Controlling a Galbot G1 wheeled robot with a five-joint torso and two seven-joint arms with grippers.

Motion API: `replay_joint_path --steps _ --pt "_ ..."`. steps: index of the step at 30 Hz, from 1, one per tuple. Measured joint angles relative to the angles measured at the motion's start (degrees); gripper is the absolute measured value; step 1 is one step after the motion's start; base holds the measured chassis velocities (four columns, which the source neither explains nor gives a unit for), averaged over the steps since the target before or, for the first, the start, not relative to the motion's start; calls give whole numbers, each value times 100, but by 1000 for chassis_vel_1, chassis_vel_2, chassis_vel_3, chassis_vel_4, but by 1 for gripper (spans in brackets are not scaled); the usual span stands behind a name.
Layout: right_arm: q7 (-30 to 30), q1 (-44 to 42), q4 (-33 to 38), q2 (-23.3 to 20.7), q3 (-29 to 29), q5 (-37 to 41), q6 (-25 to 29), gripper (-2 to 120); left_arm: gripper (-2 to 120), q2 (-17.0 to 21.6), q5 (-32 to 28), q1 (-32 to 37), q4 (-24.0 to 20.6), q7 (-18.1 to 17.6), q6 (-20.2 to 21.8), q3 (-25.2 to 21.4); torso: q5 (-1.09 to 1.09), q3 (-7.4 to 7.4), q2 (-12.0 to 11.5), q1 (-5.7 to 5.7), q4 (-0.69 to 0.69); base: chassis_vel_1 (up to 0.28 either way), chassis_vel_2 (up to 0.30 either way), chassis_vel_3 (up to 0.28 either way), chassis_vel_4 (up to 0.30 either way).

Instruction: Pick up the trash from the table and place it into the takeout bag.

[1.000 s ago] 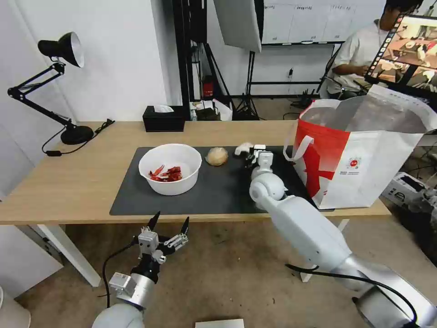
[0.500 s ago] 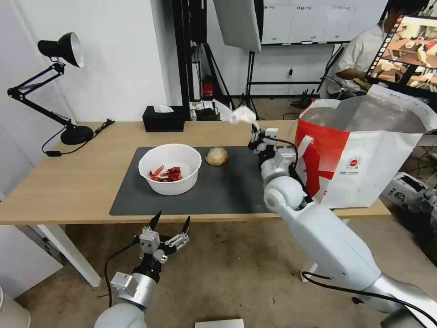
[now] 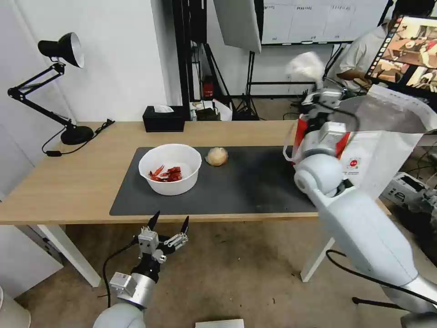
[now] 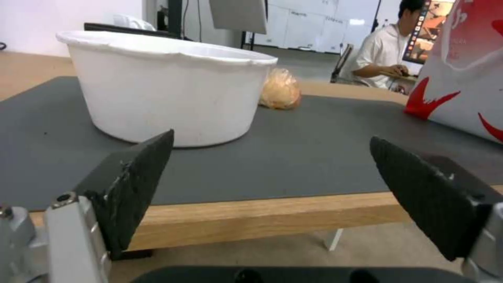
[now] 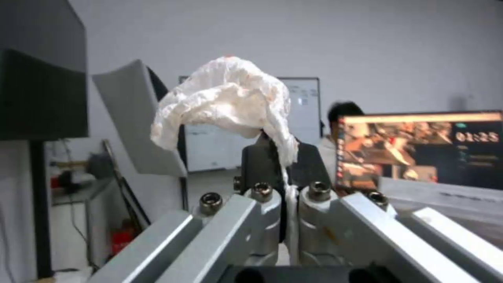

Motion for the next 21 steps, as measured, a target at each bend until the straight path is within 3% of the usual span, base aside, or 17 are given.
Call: replay_joint_path --steps 4,11,16,21 --pt "147 8 77 -187 81 446 -338 0 100 17 -10 -24 0 -101 6 25 0 0 0 0 0 0 0 0 0" --pt "138 -43 36 -293 120 565 -559 0 100 53 -31 -48 -14 -135 27 49 0 0 0 0 1 0 0 0 0" --pt "115 -96 140 -355 163 825 -722 22 100 111 -50 -42 -28 -136 32 23 -1 0 0 0 1 0 0 0 0" --pt "108 -96 152 -387 167 863 -733 35 100 97 -53 -49 -29 -141 34 51 0 0 0 0 0 0 0 0 0"
